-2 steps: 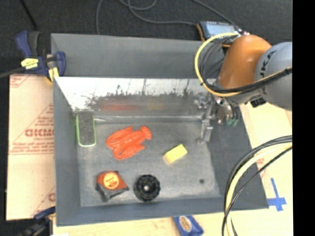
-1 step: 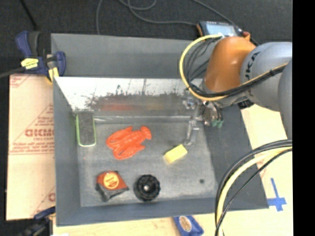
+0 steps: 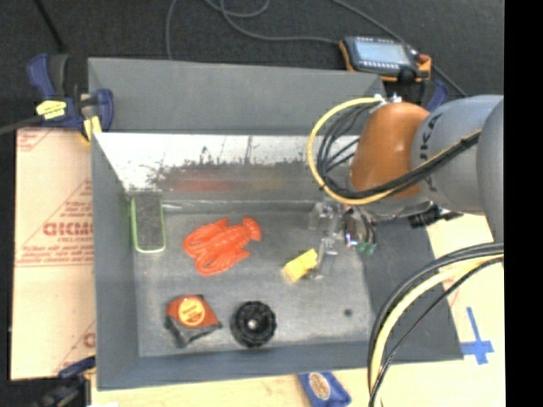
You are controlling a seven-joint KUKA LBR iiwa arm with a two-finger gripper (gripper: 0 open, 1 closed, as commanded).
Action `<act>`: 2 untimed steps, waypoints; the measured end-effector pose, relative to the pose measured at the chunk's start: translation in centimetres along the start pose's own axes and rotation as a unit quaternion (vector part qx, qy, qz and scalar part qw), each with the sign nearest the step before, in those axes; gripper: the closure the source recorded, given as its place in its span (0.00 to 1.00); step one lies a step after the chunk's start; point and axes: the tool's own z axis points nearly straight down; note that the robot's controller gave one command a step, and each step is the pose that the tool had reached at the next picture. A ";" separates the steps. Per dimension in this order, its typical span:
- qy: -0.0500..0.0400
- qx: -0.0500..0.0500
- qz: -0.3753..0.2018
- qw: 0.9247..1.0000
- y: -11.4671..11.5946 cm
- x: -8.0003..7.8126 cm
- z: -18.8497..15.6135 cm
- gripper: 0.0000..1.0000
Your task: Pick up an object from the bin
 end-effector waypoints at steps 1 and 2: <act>0.003 0.002 -0.045 0.999 0.7 2.4 1.2 0.00; 0.002 0.002 -0.005 1.000 2.1 3.3 1.5 1.00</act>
Offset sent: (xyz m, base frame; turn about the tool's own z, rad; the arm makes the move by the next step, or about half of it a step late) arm -0.0308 0.0290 -0.0176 -0.0087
